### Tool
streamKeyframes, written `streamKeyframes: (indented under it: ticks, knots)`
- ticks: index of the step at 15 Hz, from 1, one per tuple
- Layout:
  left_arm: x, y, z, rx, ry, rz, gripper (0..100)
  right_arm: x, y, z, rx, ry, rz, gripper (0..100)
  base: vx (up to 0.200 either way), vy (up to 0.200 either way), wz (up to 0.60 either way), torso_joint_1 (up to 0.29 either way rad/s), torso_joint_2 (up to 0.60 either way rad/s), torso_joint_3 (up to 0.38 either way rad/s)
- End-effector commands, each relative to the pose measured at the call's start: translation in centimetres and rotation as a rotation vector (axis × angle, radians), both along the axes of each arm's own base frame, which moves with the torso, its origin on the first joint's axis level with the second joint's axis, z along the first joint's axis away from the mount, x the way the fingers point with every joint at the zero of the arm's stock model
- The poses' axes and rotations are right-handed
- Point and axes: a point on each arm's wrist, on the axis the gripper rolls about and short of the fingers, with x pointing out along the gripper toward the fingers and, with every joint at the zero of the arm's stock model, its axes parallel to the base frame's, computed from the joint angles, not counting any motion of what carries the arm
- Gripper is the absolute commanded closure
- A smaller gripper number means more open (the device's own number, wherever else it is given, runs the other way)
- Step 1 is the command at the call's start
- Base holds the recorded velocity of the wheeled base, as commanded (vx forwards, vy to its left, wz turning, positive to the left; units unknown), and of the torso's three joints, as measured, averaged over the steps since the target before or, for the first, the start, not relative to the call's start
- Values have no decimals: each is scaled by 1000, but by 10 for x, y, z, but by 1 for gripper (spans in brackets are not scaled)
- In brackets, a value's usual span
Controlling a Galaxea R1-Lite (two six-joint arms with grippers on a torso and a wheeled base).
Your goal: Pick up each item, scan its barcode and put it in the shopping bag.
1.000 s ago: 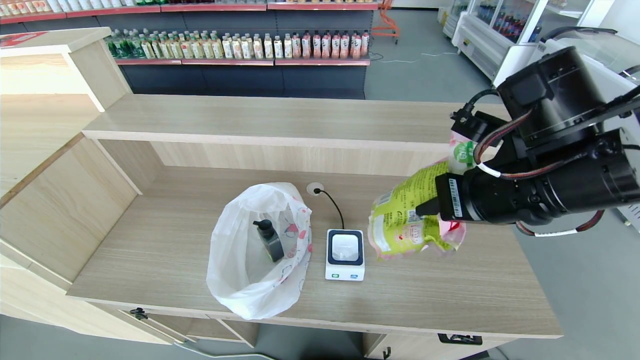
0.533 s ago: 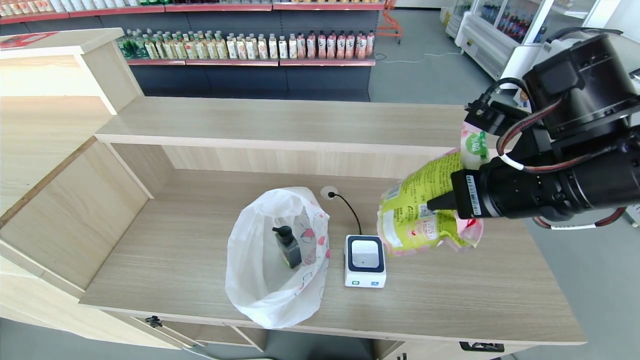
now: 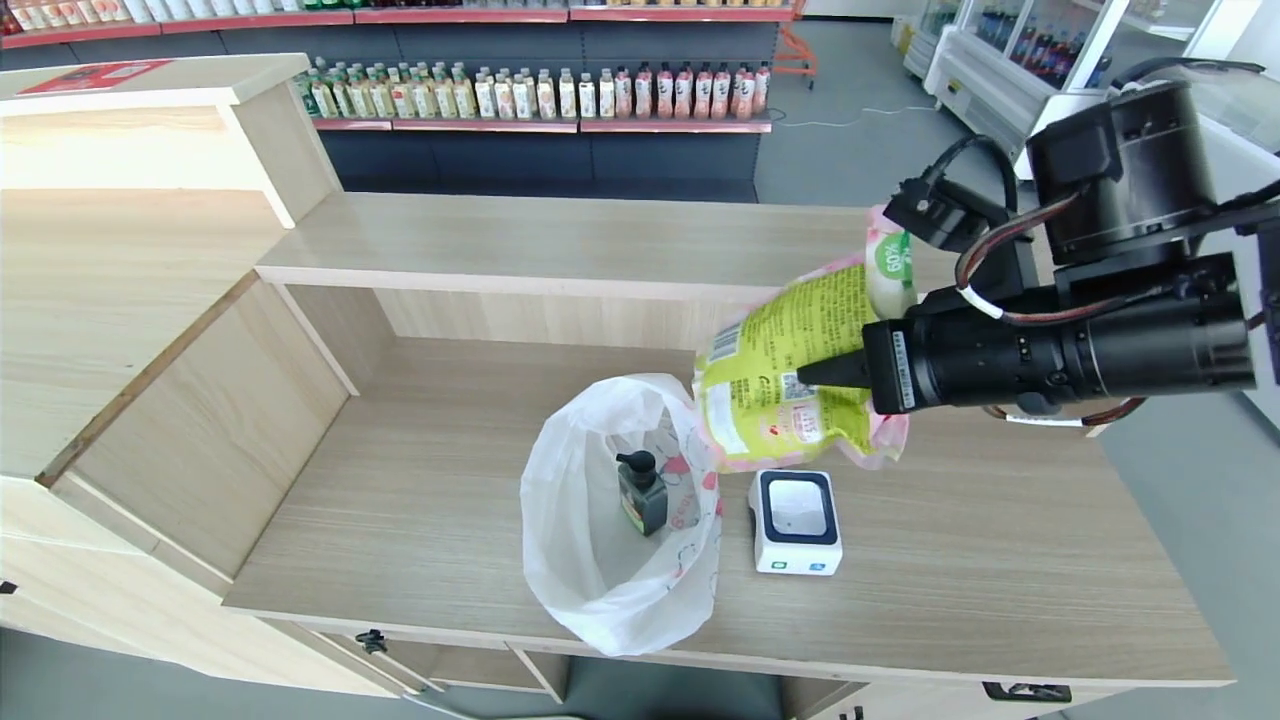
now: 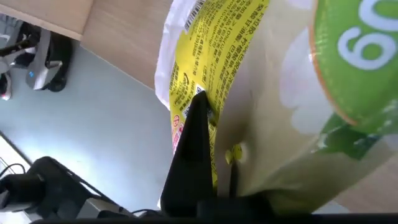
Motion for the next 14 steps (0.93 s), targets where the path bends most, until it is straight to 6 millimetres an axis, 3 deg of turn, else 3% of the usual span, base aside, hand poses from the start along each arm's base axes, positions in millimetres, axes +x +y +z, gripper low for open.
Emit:
streamKeyframes:
  ticks: [1,5,11,14]
  knots:
    - [0,0,0,0,0,-1,0,15,4,-22,-27,24,28,100,0,0,0,0,0,0]
    - [0,0,0,-3,0,-1,0,28,6,-31,76,85,11,100,0,0,0,0,0,0]
    - [0,0,0,-3,0,-1,0,66,5,-79,11,103,-22,100,0,0,0,0,0,0]
    - [0,0,0,-3,0,-1,0,71,5,-85,-44,71,22,100,0,0,0,0,0,0]
